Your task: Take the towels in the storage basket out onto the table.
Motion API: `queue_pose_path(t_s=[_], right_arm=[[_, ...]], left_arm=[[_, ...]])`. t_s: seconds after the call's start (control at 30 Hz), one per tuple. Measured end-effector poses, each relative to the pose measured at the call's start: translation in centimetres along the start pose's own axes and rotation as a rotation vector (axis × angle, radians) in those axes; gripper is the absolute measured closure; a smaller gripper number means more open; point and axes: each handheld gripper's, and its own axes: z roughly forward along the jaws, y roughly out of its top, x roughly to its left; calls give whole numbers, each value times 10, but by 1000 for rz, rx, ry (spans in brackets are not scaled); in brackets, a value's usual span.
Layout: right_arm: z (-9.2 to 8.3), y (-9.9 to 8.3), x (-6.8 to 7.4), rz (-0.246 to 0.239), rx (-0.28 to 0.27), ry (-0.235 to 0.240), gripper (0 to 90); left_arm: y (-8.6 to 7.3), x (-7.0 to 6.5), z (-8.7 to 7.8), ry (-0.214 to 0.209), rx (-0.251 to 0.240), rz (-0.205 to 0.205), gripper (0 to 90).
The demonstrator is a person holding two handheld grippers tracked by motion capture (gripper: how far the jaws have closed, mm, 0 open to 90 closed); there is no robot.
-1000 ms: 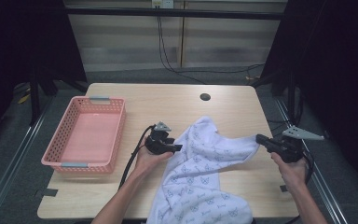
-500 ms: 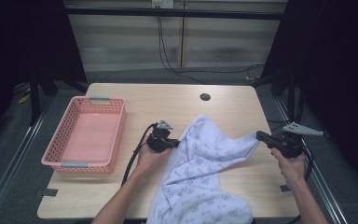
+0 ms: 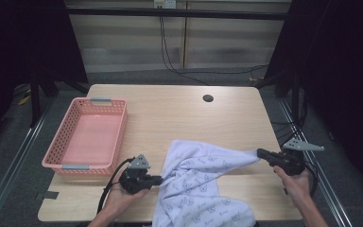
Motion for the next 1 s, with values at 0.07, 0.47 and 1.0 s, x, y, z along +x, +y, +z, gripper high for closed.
queue_pose_path(t_s=[0.07,0.47,1.0], right_arm=[[0,-3,6,-20,13,11,866],[16,5,7,-31,11,31,865],[23,3,1,-31,31,40,864]], left_arm=[[-7,-7,-4,-35,7,-2,868],[51,47,26,75,-147,-27,583],[69,86,82,215,-30,-38,511]])
